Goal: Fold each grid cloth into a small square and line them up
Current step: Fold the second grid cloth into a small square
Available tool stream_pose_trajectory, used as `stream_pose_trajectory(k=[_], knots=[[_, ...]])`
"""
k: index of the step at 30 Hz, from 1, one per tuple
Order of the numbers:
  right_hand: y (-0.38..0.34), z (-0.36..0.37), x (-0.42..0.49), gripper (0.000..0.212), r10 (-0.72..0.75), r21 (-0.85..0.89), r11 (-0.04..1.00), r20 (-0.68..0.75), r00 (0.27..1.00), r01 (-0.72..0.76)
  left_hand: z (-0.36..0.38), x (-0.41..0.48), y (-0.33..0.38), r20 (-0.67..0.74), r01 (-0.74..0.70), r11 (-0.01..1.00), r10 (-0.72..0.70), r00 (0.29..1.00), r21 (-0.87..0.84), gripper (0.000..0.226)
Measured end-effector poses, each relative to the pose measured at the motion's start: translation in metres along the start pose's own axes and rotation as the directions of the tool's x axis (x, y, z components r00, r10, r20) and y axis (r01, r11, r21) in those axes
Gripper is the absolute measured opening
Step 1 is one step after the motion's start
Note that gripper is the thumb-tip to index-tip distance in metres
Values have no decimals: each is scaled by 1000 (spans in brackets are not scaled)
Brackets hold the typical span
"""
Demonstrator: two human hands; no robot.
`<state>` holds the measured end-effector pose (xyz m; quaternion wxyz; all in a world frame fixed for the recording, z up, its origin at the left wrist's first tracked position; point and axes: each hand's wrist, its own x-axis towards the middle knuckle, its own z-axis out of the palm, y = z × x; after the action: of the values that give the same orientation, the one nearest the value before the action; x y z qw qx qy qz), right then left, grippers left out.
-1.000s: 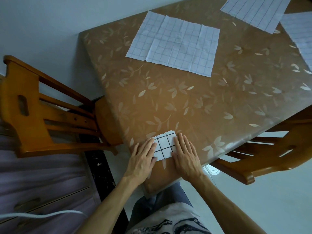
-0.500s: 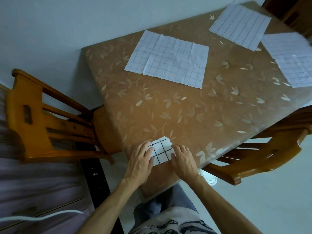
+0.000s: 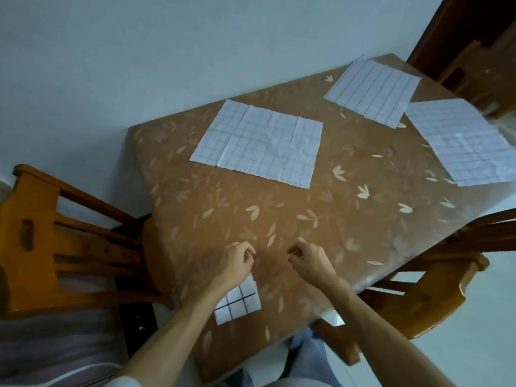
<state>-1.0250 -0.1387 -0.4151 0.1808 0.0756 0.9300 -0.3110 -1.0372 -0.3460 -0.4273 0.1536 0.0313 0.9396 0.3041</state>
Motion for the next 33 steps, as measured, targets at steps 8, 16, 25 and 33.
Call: stream_pose_trajectory(k=[8,16,25,33], knots=[[58,-92,99,30,-51,-109,992,132,990,66,49,92,86,-80,83,994,-78,994,64,20],[99,-140,202,26,-157,-100,981,106,982,168,101,216,154,-276,57,952,30,961,302,36],[133,-152,261,25,-264,-18,964,38,964,265,121,283,156,-300,79,988,-35,953,135,33],[142,-149,247,49,-394,-241,894,-21,919,378,124,237,140,-309,-8,1000,13,951,17,9]])
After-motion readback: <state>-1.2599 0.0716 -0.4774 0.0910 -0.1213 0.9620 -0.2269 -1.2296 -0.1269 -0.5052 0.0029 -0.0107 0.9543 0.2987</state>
